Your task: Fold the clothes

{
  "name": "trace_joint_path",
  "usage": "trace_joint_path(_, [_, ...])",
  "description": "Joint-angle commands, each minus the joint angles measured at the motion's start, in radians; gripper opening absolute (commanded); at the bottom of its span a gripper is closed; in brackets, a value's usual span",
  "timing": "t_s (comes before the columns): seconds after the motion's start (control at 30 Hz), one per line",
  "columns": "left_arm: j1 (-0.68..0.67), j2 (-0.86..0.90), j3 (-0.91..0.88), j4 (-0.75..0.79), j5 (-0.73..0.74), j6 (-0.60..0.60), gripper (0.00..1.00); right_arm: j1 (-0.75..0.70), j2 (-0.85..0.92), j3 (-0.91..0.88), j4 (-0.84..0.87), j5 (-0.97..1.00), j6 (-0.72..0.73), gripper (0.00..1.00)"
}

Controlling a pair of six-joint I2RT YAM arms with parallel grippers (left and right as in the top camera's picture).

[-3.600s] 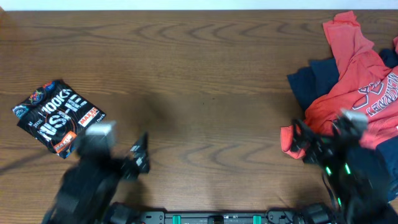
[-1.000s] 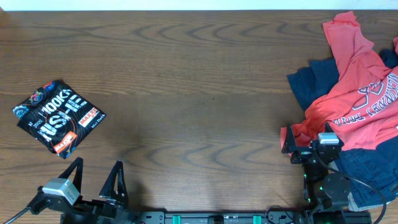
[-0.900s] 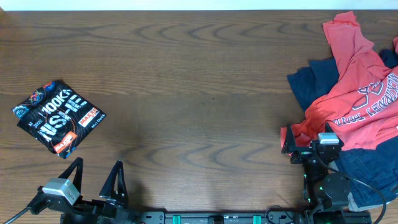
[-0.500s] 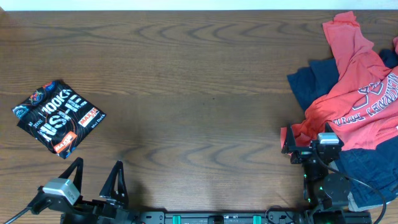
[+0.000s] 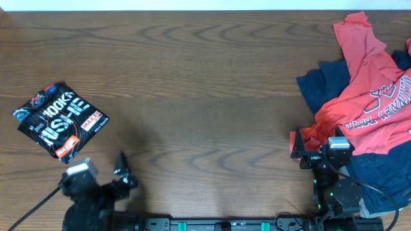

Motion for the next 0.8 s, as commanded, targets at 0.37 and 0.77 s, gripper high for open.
trace_joint_path(0.37, [0.029,-0.03,-0.517,0.688,-0.005,-0.009,0.98,-0.012,-0.002,-0.002,-0.005,-0.007,-0.014,0.99])
trace_joint_path(0.77, [0.03,-0.031,-0.552,0.754,-0.005,-0.01,0.98,-0.012,-0.002,-0.002,-0.005,-0.007,-0.014,0.99])
